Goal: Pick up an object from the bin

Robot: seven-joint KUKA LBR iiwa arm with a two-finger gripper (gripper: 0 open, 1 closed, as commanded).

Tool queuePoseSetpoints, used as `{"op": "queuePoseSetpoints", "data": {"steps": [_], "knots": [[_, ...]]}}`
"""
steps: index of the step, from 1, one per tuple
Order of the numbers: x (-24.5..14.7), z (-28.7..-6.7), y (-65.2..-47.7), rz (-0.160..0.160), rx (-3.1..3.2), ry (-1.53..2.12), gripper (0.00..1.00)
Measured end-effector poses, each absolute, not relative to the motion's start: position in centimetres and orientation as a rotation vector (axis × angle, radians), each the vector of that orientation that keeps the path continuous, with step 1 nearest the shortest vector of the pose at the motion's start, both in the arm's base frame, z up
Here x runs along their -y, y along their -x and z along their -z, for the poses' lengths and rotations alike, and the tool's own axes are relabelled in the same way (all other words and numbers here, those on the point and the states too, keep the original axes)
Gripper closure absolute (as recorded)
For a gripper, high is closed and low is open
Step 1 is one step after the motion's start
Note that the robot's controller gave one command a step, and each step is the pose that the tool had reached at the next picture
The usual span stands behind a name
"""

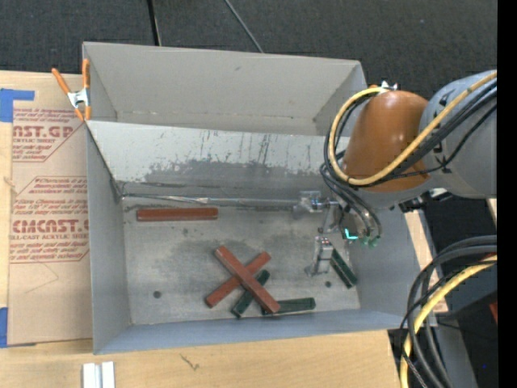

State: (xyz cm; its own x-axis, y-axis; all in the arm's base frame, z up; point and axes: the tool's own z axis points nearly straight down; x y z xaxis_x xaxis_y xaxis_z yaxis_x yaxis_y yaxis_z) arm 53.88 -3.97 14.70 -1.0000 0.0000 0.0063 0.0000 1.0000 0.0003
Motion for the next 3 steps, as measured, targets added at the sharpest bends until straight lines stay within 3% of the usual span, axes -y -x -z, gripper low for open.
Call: {"op": "queuePoseSetpoints", "data": {"steps": [1, 2, 3], "knots": [[3.96, -15.12, -54.08, 0.0, 3.143, -0.002, 1.0], [3.96, -15.12, -54.08, 0.0, 3.143, -0.002, 0.0], [3.96, -15.12, -54.08, 0.0, 3.143, -0.002, 0.0]]}}
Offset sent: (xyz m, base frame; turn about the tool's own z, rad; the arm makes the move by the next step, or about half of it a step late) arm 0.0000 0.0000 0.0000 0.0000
